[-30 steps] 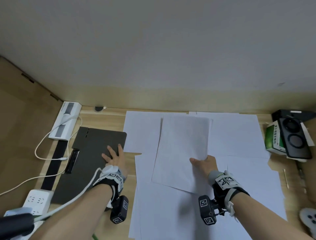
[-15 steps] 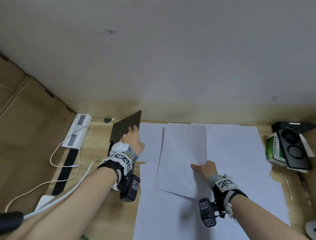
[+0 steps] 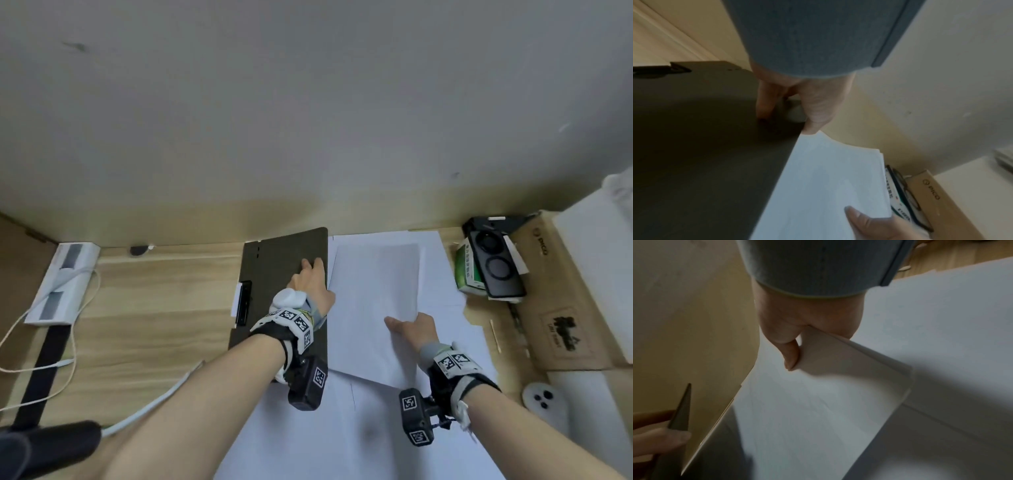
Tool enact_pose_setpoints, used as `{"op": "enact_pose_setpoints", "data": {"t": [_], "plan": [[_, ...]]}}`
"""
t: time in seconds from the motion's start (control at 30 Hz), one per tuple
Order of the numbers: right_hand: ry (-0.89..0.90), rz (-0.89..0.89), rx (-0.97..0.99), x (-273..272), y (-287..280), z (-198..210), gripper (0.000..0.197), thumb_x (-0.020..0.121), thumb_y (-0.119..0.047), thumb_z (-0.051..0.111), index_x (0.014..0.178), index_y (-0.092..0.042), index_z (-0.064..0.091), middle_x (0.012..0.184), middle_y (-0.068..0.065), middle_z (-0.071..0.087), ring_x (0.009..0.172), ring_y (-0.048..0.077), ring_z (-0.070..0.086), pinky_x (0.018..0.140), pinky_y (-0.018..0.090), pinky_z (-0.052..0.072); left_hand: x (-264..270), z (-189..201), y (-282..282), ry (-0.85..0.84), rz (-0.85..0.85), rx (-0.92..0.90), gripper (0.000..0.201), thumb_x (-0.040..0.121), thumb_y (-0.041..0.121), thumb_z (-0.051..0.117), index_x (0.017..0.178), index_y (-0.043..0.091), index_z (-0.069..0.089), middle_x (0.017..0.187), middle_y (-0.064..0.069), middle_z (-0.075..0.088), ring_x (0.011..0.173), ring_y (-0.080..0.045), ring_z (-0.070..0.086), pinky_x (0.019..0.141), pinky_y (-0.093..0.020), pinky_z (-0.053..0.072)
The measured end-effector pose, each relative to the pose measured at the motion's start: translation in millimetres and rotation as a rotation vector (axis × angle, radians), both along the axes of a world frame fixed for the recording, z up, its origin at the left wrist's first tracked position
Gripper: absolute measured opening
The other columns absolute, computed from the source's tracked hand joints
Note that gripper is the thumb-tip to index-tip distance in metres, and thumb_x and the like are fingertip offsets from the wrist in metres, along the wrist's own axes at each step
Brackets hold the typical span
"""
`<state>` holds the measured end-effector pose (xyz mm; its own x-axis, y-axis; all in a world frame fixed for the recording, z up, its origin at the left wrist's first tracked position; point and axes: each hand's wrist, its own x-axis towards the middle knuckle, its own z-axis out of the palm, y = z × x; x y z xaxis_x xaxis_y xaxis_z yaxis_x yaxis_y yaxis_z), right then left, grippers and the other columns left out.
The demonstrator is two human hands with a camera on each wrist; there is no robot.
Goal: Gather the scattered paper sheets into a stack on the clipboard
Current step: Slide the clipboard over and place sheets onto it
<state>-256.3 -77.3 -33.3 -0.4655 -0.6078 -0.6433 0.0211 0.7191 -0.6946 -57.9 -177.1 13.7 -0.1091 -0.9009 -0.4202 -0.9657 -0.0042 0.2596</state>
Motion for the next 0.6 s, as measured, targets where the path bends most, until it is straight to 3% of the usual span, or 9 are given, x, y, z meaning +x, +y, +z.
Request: {"op": "enact_pose_setpoints", "data": {"t": [0.07, 0.13, 0.27, 0.33, 0.4, 0.47, 0.6], "plan": [[0.005, -0.026, -0.003, -12.1, 5.0, -3.0, 0.024, 0.078, -0.004, 0.077, 0.099, -0.002, 0.064, 0.081, 0.009, 0.067, 0.072, 0.025, 0.062, 0.068, 0.031, 0.049, -12.6, -13.5, 3.3, 0.012, -0.011, 0.004, 0.051, 0.075, 0.014, 0.059, 0.122, 0.015, 0.040, 0.134, -0.013, 0.043, 0.093, -0.038, 0.061, 0.066, -0.033, 0.047], [-0.005, -0.043, 0.005, -19.1, 9.5, -7.8, 0.025, 0.078, -0.005, 0.077, 0.100, -0.002, 0.065, 0.081, 0.009, 0.067, 0.074, 0.026, 0.063, 0.070, 0.033, 0.050, -18.2, -27.4, 7.9, 0.010, -0.011, 0.023, 0.053, 0.077, 0.014, 0.058, 0.126, 0.015, 0.039, 0.140, -0.012, 0.038, 0.100, -0.038, 0.058, 0.068, -0.035, 0.043], [-0.023, -0.067, 0.008, -27.9, 12.0, -16.8, 0.022, 0.080, -0.007, 0.076, 0.099, -0.004, 0.065, 0.079, 0.008, 0.067, 0.074, 0.026, 0.063, 0.072, 0.033, 0.049, -21.5, -52.1, 12.4, 0.032, 0.018, 0.084, 0.051, 0.084, 0.008, 0.053, 0.133, 0.013, 0.038, 0.145, -0.009, 0.032, 0.118, -0.036, 0.052, 0.084, -0.040, 0.046], [-0.018, -0.057, 0.014, -29.3, 11.4, -21.7, 0.022, 0.080, -0.008, 0.076, 0.099, -0.005, 0.066, 0.082, 0.009, 0.068, 0.077, 0.028, 0.064, 0.073, 0.033, 0.048, -15.9, -66.7, 14.0, -0.018, 0.014, 0.073, 0.064, 0.084, 0.019, 0.058, 0.141, 0.016, 0.029, 0.157, -0.010, 0.013, 0.142, -0.033, 0.023, 0.099, -0.047, 0.038], [0.003, -0.052, 0.023, -30.3, 9.5, -26.5, 0.023, 0.081, -0.008, 0.076, 0.100, -0.006, 0.065, 0.088, 0.012, 0.068, 0.083, 0.029, 0.064, 0.076, 0.033, 0.048, -6.8, -80.8, 15.4, -0.093, 0.039, 0.102, 0.089, 0.079, 0.042, 0.064, 0.149, 0.024, 0.012, 0.159, -0.010, -0.009, 0.147, -0.034, -0.007, 0.106, -0.058, 0.029], [0.017, -0.053, 0.036, -31.2, 8.0, -32.0, 0.024, 0.081, -0.009, 0.076, 0.102, -0.005, 0.066, 0.091, 0.013, 0.068, 0.084, 0.030, 0.064, 0.075, 0.033, 0.048, 1.1, -93.6, 17.6, -0.112, 0.102, 0.176, 0.111, 0.071, 0.059, 0.065, 0.151, 0.025, -0.004, 0.157, -0.013, -0.022, 0.145, -0.038, -0.017, 0.108, -0.063, 0.024], [0.047, -0.040, 0.073, -33.0, 4.9, -39.8, 0.019, 0.081, -0.009, 0.074, 0.098, -0.007, 0.066, 0.088, 0.013, 0.068, 0.082, 0.030, 0.064, 0.073, 0.033, 0.048, 1.2, -101.1, 20.3, -0.133, 0.120, 0.207, 0.126, 0.062, 0.064, 0.067, 0.149, 0.025, -0.015, 0.153, -0.016, -0.032, 0.141, -0.042, -0.025, 0.106, -0.067, 0.024]]}}
